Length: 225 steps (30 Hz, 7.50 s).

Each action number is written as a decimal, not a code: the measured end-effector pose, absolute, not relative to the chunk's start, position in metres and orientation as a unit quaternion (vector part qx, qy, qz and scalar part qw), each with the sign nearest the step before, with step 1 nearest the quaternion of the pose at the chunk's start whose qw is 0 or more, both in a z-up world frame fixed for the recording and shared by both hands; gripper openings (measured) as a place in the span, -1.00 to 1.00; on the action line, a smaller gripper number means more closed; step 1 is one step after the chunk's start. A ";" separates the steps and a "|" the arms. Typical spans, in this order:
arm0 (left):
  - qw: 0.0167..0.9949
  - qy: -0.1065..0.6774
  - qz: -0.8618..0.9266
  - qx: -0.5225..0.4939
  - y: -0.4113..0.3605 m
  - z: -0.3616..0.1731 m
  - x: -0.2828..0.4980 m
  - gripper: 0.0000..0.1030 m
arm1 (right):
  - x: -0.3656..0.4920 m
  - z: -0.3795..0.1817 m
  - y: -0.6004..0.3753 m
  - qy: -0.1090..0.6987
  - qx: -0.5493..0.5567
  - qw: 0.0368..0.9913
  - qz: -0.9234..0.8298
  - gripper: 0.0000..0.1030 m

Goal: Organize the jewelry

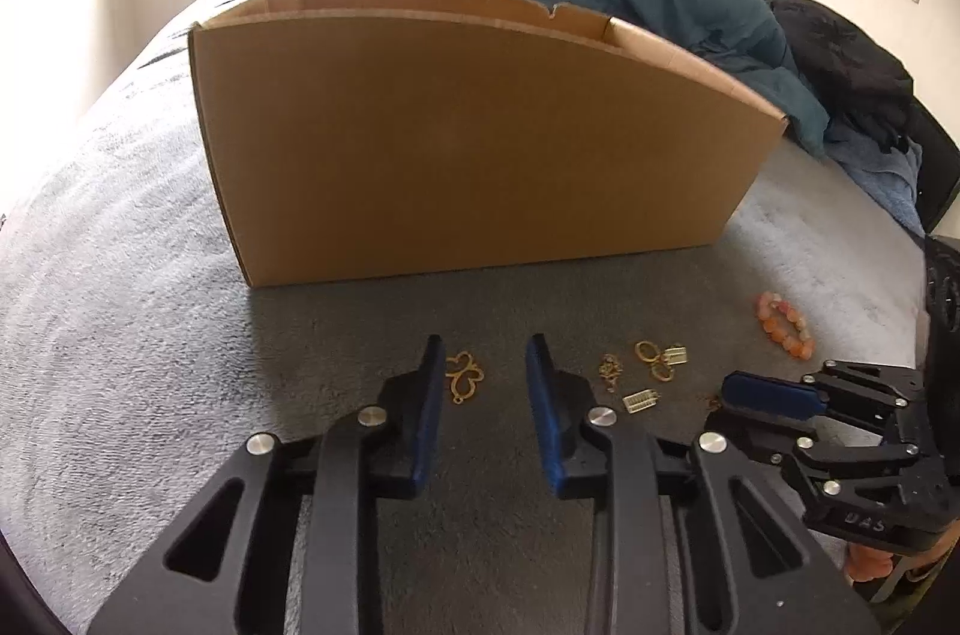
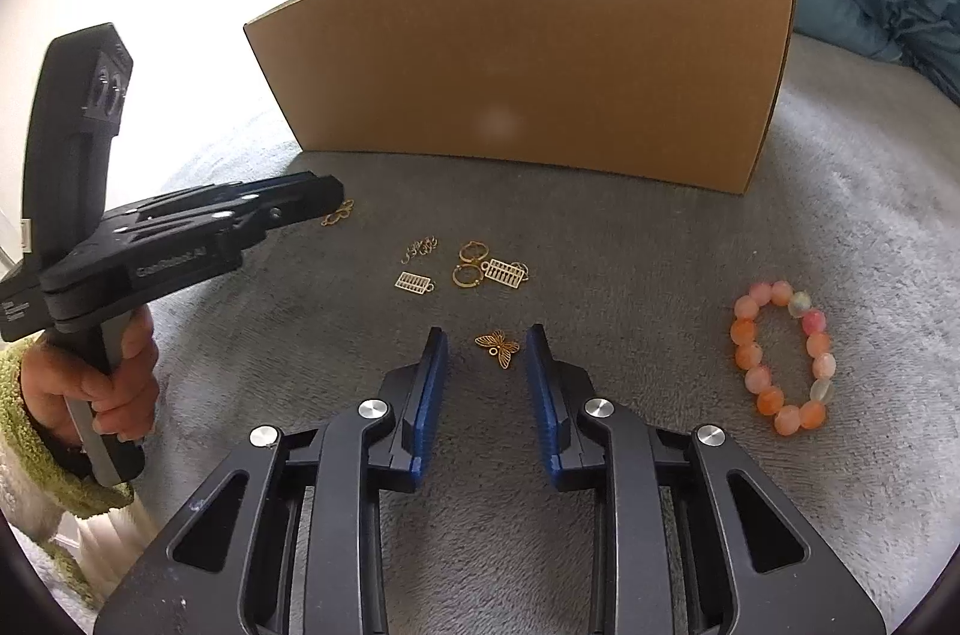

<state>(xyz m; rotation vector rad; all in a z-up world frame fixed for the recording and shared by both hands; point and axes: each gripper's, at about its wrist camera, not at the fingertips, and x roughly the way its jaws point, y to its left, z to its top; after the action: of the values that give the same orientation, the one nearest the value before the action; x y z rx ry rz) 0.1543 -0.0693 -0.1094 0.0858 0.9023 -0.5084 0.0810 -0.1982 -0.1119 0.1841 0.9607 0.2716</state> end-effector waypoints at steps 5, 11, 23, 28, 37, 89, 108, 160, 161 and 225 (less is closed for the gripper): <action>0.863 0.445 -0.234 0.041 -0.070 -0.121 0.161 -0.49 | 0.082 -0.114 -0.192 0.458 0.076 0.876 0.133 -0.51; 0.859 0.454 -0.232 0.037 -0.074 -0.129 0.165 -0.49 | 0.084 -0.119 -0.180 0.457 0.059 0.877 0.134 -0.51; 0.861 0.457 -0.220 0.048 -0.090 -0.135 0.170 -0.53 | 0.087 -0.125 -0.171 0.454 0.037 0.880 0.131 -0.81; 0.864 0.454 -0.213 0.044 -0.092 -0.135 0.168 -0.64 | 0.089 -0.127 -0.172 0.453 0.043 0.881 0.133 -0.89; 0.866 0.451 -0.213 0.041 -0.094 -0.133 0.168 -0.65 | 0.082 -0.122 -0.183 0.448 0.057 0.882 0.136 -0.89; 0.871 0.428 -0.238 0.048 -0.116 -0.008 0.274 -0.65 | 0.232 -0.001 -0.244 0.427 0.123 0.883 0.151 -0.89; 0.838 0.506 -0.204 0.028 -0.126 -0.043 0.333 -0.56 | 0.302 -0.054 -0.252 0.516 0.164 0.831 0.127 -0.78; 0.882 0.366 -0.293 0.047 -0.083 -0.076 0.082 -0.17 | 0.075 -0.060 -0.231 0.389 0.077 0.911 0.113 -0.44; 0.881 0.368 -0.295 0.048 -0.085 -0.078 0.083 -0.17 | 0.077 -0.064 -0.231 0.392 0.076 0.910 0.115 -0.45; 0.880 0.410 -0.230 0.070 -0.114 -0.122 0.093 -0.85 | 0.093 -0.122 -0.198 0.437 0.042 0.888 0.135 -0.53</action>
<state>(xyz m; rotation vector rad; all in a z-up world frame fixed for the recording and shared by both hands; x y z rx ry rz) 0.0926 -0.1140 -0.1224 0.1452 0.8538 -0.4789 0.0931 -0.1985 -0.1223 0.0870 0.9088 0.2814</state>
